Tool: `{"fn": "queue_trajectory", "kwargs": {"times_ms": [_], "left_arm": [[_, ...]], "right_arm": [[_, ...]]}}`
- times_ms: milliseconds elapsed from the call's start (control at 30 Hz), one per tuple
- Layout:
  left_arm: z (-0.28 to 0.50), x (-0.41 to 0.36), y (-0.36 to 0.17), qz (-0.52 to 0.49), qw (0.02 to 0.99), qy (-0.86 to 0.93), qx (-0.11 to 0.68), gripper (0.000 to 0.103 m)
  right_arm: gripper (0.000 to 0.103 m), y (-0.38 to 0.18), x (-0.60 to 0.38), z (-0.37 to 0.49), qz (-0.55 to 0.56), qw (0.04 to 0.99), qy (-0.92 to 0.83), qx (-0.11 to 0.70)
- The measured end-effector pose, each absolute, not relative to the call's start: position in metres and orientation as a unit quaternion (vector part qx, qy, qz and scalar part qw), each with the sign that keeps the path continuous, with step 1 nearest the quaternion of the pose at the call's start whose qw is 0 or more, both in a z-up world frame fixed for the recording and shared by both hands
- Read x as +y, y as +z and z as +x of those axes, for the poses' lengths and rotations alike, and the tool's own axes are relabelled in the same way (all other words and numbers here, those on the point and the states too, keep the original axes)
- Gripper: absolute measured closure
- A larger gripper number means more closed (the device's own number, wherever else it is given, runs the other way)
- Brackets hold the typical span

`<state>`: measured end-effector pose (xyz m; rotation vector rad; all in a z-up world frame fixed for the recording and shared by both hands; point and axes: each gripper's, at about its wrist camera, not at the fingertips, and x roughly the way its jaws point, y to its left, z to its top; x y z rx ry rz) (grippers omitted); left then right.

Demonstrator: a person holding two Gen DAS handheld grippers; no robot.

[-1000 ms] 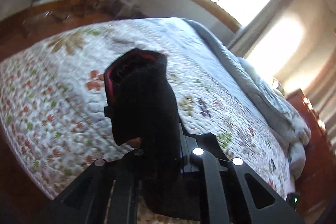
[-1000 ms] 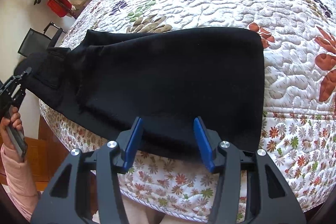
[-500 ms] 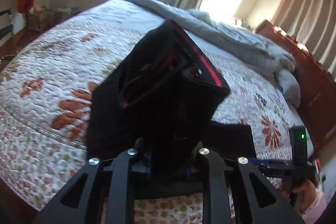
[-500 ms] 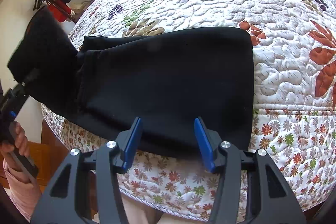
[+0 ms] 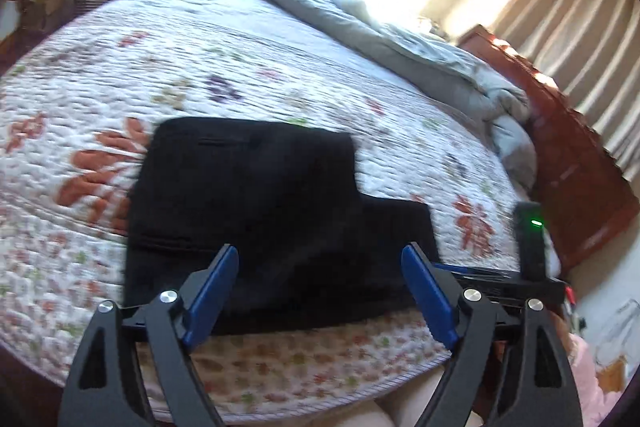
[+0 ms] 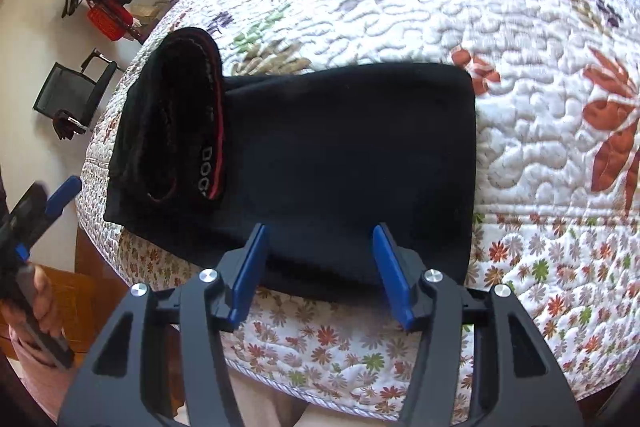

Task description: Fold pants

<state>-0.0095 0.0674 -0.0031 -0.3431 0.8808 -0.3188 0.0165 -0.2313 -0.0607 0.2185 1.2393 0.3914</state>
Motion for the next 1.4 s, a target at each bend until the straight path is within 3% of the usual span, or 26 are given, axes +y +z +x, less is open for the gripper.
{"fn": "queue_trajectory", "kwargs": {"times_ms": [200,333,600,833,867,933,967,1200,1400], "left_arm": [[0.012,0.090,-0.049,-0.115,0.864,-0.026,0.489,0.025],[0.011,0.065,-0.067,-0.038,0.868,-0.007,0.494,0.020],[0.004,0.102,-0.044,-0.113,0.866,0.006,0.488,0.019],[-0.001,0.134,-0.046,-0.145,0.854,0.027,0.498,0.018],[0.000,0.135,-0.048,-0.145,0.853,0.026,0.502,0.018],[0.001,0.135,-0.053,-0.146,0.850,0.021,0.507,0.018],[0.002,0.135,-0.056,-0.147,0.847,0.019,0.510,0.018],[0.009,0.129,-0.065,-0.156,0.843,0.004,0.514,0.013],[0.017,0.118,-0.080,-0.145,0.836,-0.004,0.530,0.012]], "right_arm": [[0.045,-0.079,-0.228,0.018,0.089,0.782,0.165,0.595],[0.043,-0.071,-0.225,0.020,0.081,0.780,0.160,0.600],[0.043,-0.024,-0.179,0.032,0.079,0.785,0.233,0.568],[0.044,-0.024,-0.122,0.055,0.075,0.765,0.280,0.575],[0.048,-0.027,-0.118,0.058,0.080,0.760,0.282,0.580],[0.091,-0.038,-0.112,0.063,0.095,0.742,0.296,0.594],[0.096,-0.042,-0.110,0.064,0.105,0.734,0.307,0.597],[0.101,-0.016,-0.129,0.046,0.110,0.751,0.325,0.564],[0.101,-0.064,-0.135,0.048,0.099,0.734,0.277,0.613]]}}
